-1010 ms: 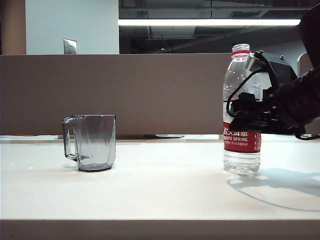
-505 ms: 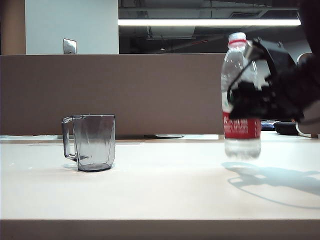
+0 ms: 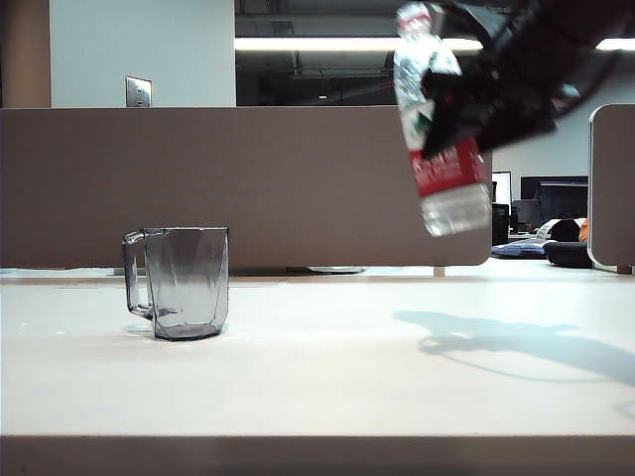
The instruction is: Pick up the mineral water bottle on the table and pour water into the mug until it's half full.
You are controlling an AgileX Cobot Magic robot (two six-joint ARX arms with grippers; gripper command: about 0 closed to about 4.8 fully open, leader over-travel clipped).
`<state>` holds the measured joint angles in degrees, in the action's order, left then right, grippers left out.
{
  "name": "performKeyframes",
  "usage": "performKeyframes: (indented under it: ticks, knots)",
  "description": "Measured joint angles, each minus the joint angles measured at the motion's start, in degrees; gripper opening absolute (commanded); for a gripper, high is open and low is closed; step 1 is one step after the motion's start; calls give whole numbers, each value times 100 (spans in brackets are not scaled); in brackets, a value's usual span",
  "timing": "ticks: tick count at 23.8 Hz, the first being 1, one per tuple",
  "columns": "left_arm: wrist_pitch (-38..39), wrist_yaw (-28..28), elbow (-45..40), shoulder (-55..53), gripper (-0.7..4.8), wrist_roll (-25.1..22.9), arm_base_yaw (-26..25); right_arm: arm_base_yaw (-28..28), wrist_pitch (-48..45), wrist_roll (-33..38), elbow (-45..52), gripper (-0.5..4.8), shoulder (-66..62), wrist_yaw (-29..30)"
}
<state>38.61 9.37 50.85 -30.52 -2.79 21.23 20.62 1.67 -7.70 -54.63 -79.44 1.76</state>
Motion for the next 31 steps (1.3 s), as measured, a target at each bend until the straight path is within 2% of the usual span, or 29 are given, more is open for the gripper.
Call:
performKeyframes:
  ticks: [2,5,12,15,20,24,27,31]
  knots:
    - [-17,-17,0,0,-5,2,2,205,522,-424,-496,274,0,-245]
    - [-7,-22,17,9,-5,2,0,385,782,-791,-809,274,-4,-584]
    - [63,-17,345,13,-5,0,2,846,984,-1604,-1163,274,-140,-1244]
    - [63,-20,507,4,-5,2,0,1226,1025,-2365,-1211,274,-352,-1725]
    - [420,-17,992,4,-5,2,2,1694,1021,-3071,-1211,275,-778,-2415]
    - [664,-17,1285,9,-5,2,2,1751,905,-3305,-1213,275,-1062,-2815]
    - [831,-13,1519,9,-5,2,2,1773,870,-3845,-1211,274,-1349,-3246]
    - [852,79,1552,2,-5,2,9,1781,780,-3989,-1211,274,-1410,-3281]
